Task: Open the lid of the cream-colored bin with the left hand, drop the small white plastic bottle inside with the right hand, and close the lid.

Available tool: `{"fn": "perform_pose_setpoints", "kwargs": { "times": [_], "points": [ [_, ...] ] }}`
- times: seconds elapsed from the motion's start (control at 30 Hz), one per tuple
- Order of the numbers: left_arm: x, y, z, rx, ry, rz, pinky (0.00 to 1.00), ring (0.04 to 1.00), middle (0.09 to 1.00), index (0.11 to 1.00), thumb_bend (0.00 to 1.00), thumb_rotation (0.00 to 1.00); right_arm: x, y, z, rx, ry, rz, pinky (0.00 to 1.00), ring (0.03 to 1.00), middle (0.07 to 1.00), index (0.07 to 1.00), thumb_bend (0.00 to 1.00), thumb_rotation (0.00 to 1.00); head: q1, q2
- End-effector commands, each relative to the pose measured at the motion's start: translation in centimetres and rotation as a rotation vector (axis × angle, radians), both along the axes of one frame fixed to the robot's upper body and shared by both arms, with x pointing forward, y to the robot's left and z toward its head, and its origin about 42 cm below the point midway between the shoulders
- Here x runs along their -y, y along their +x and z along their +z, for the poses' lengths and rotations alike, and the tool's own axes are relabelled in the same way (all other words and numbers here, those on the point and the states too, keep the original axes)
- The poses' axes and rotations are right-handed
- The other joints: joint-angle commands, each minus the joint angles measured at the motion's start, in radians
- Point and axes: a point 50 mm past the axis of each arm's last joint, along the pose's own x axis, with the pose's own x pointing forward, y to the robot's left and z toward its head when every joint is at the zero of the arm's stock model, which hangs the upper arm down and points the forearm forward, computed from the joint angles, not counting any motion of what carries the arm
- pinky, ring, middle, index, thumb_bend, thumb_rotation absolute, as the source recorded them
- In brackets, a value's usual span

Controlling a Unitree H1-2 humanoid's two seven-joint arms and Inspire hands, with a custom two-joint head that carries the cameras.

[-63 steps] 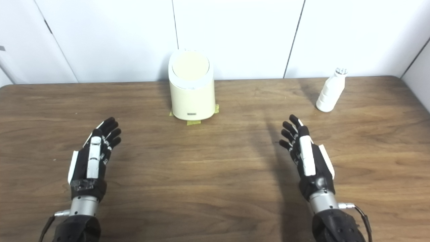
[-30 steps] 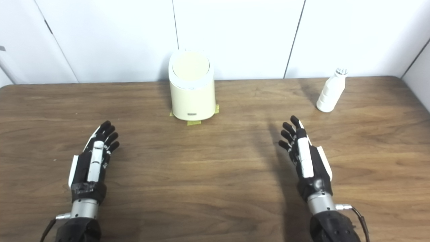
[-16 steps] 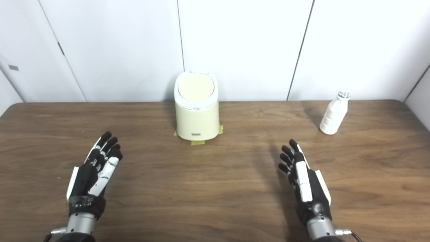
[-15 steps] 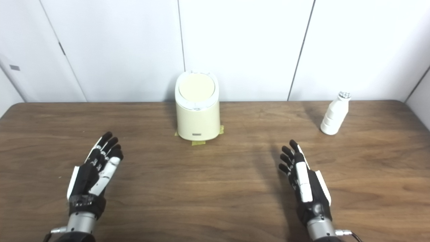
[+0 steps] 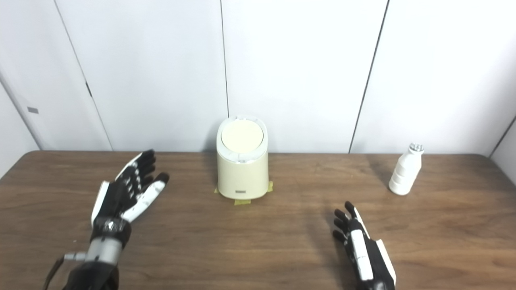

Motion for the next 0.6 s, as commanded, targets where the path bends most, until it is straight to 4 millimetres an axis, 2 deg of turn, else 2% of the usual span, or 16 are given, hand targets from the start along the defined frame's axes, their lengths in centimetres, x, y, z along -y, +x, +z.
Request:
{"fn": "perform_pose_setpoints", "kwargs": {
  "times": [0.0,0.1,0.23,0.4,0.5,0.53,0.57],
  "points": [
    [0.4,1.3,2.6,0.077,0.026,0.012,0.88,0.880,0.878,0.888,0.66,0.36,-0.1,-0.7,0.0,0.022,0.002,0.000,0.88,0.920,0.925,0.973,0.51,1.00,0.001,0.001],
    [0.7,2.2,3.7,0.083,0.053,0.002,0.89,0.883,0.883,0.899,0.65,0.36,-0.1,-0.6,-0.1,0.028,-0.001,0.004,0.88,0.922,0.928,0.978,0.51,1.00,0.000,-0.003],
    [1.4,3.5,5.0,0.090,0.071,-0.011,0.86,0.879,0.892,0.898,0.68,0.33,-0.2,-0.6,-0.2,0.025,0.015,0.003,0.87,0.920,0.931,0.974,0.51,1.00,0.001,-0.004],
    [2.2,5.0,6.4,0.094,0.137,-0.030,0.86,0.884,0.897,0.904,0.70,0.35,-0.2,-0.6,-0.3,0.024,0.017,0.005,0.88,0.923,0.936,0.974,0.51,1.00,-0.003,-0.003],
    [2.7,6.3,7.4,0.098,0.215,-0.021,0.85,0.895,0.909,0.916,0.72,0.31,-0.4,-0.5,-0.3,0.026,0.019,0.000,0.86,0.911,0.929,0.973,0.52,1.00,-0.004,-0.002],
    [2.8,6.7,7.7,0.099,0.245,-0.010,0.81,0.868,0.886,0.903,0.78,0.34,-0.4,-0.5,-0.3,0.026,0.021,-0.001,0.86,0.910,0.927,0.975,0.51,1.00,-0.005,-0.001],
    [2.9,7.1,8.0,0.100,0.265,-0.003,0.81,0.866,0.885,0.902,0.78,0.34,-0.5,-0.5,-0.3,0.027,0.025,-0.001,0.86,0.910,0.927,0.975,0.51,1.00,-0.006,-0.001]
  ]
}}
